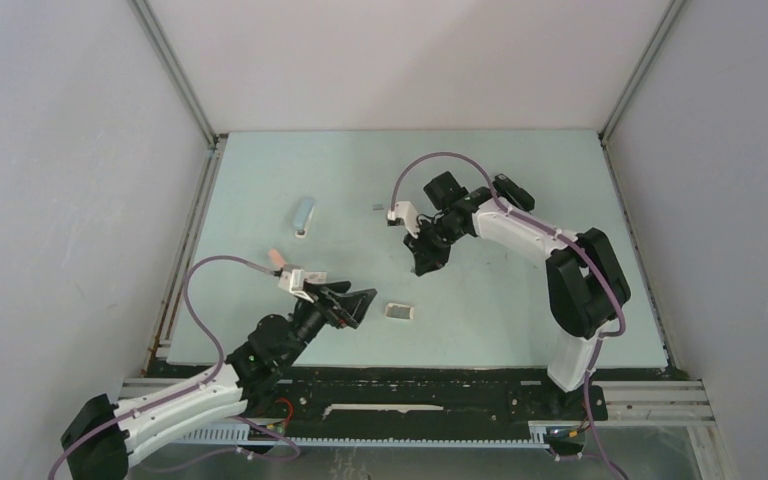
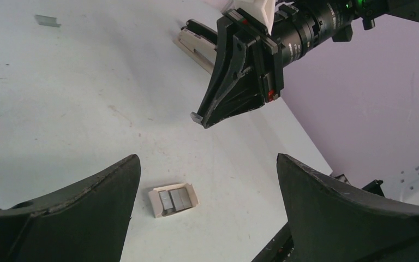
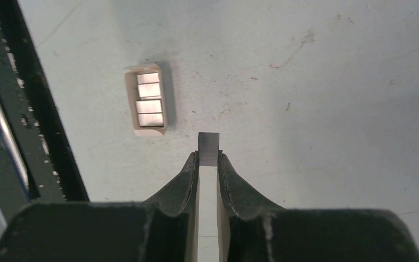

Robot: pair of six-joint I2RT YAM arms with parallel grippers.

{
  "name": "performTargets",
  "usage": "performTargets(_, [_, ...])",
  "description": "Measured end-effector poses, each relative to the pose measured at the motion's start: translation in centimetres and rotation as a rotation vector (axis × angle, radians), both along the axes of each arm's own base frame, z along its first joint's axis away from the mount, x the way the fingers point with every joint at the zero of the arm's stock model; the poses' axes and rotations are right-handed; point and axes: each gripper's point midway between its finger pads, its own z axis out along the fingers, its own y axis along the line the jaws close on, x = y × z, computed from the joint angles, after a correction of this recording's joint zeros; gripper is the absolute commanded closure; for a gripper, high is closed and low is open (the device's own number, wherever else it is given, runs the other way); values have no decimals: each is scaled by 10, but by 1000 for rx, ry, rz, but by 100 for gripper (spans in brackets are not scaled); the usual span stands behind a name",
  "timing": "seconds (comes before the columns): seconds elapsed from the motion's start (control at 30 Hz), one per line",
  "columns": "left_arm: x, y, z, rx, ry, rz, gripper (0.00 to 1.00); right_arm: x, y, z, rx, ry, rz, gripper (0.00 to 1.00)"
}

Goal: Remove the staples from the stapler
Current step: Pick up the staple from the center of the board.

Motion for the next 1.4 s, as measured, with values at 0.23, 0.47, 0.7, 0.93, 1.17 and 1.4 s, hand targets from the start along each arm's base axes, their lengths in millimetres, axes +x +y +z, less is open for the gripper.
performTargets(0.23, [-2, -14, 5, -47, 9, -52, 0, -13, 1, 16, 108, 120, -12, 81])
performTargets(0.47, [-2, -22, 13, -101, 2, -79, 0, -28, 1, 40, 219, 224, -19, 81])
performTargets(0.7, [-1, -25, 25, -171, -3, -81, 1, -36, 5, 63, 321, 284, -9, 81])
performTargets(0.93, [0, -28, 36, -251, 6, -90, 11, -48, 11, 77, 390, 369, 7, 81])
performTargets(1.17, [5, -36, 33, -280, 43, -91, 23, -58, 15, 91, 452, 432, 28, 80])
performTargets(1.4, [15, -55, 51, -364, 47, -115, 27, -68, 17, 110, 512, 471, 53, 80])
